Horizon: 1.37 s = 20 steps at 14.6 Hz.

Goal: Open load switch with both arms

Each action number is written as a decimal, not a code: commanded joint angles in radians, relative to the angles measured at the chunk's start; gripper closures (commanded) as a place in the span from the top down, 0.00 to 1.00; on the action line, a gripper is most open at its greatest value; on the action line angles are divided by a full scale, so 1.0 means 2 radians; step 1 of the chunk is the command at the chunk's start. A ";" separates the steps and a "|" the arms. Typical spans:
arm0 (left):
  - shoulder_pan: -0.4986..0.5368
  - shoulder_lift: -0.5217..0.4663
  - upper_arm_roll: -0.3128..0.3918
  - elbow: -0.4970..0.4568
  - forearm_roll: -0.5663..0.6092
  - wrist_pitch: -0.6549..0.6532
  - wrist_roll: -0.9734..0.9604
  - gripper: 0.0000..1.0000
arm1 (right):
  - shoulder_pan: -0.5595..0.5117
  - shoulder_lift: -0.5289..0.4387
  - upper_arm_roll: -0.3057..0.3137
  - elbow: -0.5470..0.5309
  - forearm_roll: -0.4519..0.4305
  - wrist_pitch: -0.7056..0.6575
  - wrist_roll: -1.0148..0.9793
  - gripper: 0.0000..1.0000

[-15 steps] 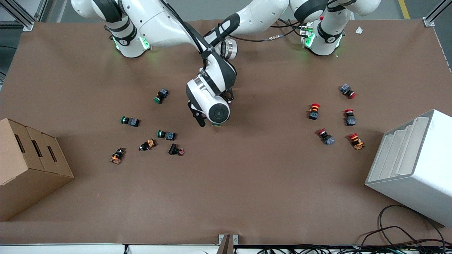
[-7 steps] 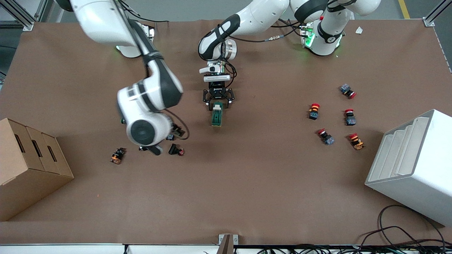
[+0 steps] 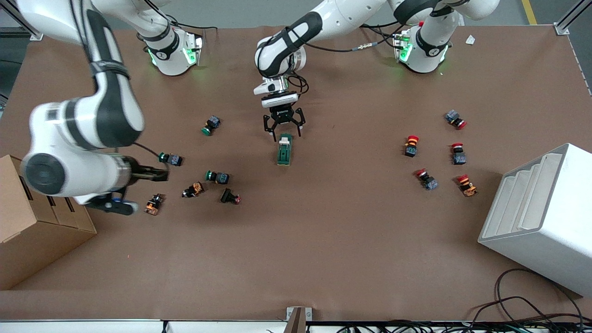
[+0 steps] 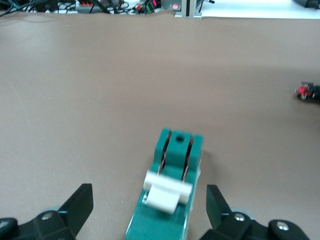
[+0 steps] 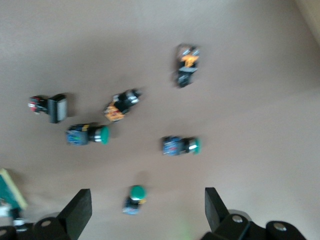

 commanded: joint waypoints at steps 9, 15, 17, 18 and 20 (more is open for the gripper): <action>0.190 -0.167 -0.074 0.096 -0.361 0.000 0.504 1.00 | -0.110 -0.098 0.030 -0.021 -0.025 0.005 -0.115 1.00; 0.301 -0.224 -0.075 0.151 -0.493 -0.081 0.719 1.00 | -0.108 -0.111 0.032 -0.001 -0.026 -0.007 -0.126 1.00; 0.323 -0.240 -0.073 0.154 -0.495 -0.109 0.740 1.00 | -0.108 -0.111 0.032 0.003 -0.026 -0.008 -0.126 1.00; 0.344 -0.250 -0.074 0.154 -0.500 -0.111 0.748 1.00 | -0.107 -0.111 0.032 0.004 -0.025 -0.008 -0.125 1.00; 0.387 -0.261 -0.074 0.155 -0.548 -0.111 0.807 1.00 | -0.107 -0.111 0.032 0.006 -0.021 -0.010 -0.121 1.00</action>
